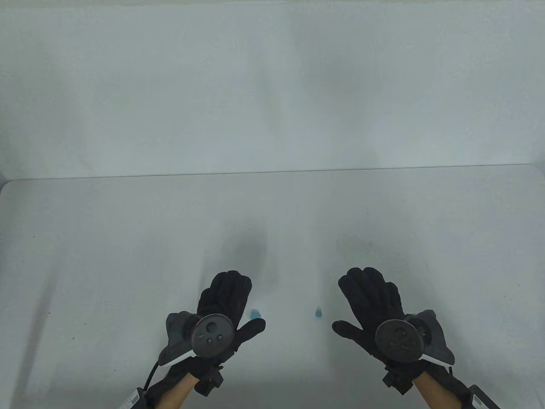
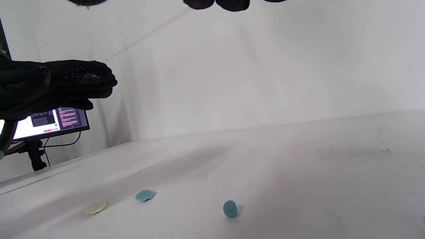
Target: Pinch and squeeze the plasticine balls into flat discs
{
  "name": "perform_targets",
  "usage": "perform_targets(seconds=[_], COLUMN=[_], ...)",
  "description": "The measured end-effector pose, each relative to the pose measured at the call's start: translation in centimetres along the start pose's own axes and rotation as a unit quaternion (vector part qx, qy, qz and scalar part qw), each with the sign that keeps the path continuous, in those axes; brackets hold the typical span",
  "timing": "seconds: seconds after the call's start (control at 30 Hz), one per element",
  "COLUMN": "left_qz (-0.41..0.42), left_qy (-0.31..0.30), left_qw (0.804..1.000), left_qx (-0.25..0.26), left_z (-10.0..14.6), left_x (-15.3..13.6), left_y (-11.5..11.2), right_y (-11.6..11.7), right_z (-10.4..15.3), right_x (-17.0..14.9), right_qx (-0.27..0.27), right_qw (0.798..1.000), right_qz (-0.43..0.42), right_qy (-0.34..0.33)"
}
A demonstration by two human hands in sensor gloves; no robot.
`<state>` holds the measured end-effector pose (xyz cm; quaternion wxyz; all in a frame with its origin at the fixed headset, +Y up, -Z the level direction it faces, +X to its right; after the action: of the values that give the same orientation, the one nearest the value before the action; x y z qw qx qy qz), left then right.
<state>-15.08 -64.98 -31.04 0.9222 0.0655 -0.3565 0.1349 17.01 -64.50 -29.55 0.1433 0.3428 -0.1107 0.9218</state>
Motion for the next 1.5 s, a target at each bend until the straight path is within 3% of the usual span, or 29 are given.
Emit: perform_targets(seconds=[0.37, 0.6, 0.77, 0.9, 1.13, 1.3, 1.5], left_qz=[0.023, 0.009, 0.012, -0.001, 0.0, 0.0, 0.002], left_qy=[0.0, 0.011, 0.012, 0.009, 0.017, 0.019, 0.023], left_qw=[1.0, 1.0, 1.0, 1.0, 1.0, 1.0, 1.0], left_qx=[0.017, 0.014, 0.011, 0.022, 0.026, 0.023, 0.019], left_z=[0.3, 0.2, 0.1, 0.1, 0.2, 0.2, 0.1], left_x=[-0.4, -0.4, -0.4, -0.3, -0.6, -0.6, -0.8], left_y=[-0.1, -0.6, -0.8, -0.8, -0.7, -0.7, -0.8], right_y=[-0.2, -0.7, 2.2, 5.9, 10.6, 12.7, 13.4], right_z=[-0.7, -4.8, -6.8, -7.9, -8.3, -8.0, -7.8], right_x=[-0.1, -0.2, -0.7, -1.2, -2.2, -2.6, -2.2], right_qx=[0.005, 0.064, 0.129, 0.186, 0.263, 0.285, 0.26], right_qw=[1.0, 0.997, 0.99, 0.979, 0.959, 0.951, 0.954], right_qz=[0.001, 0.033, 0.044, 0.08, 0.091, 0.114, 0.148], right_qy=[0.021, 0.029, 0.038, 0.04, 0.051, 0.048, 0.025])
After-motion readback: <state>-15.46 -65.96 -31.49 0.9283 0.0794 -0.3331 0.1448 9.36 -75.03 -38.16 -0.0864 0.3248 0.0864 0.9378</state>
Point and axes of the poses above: the tracker on the back of each hand, its own x axis roughly to the thumb side, its own z axis roughly from the fingertips to the wrist, y = z × x, the point moved 2 cm from there along -z, roughly from the wrist to the fingertips, and after that the axes turned 11 degrees about -y, right-handed, at the moved point
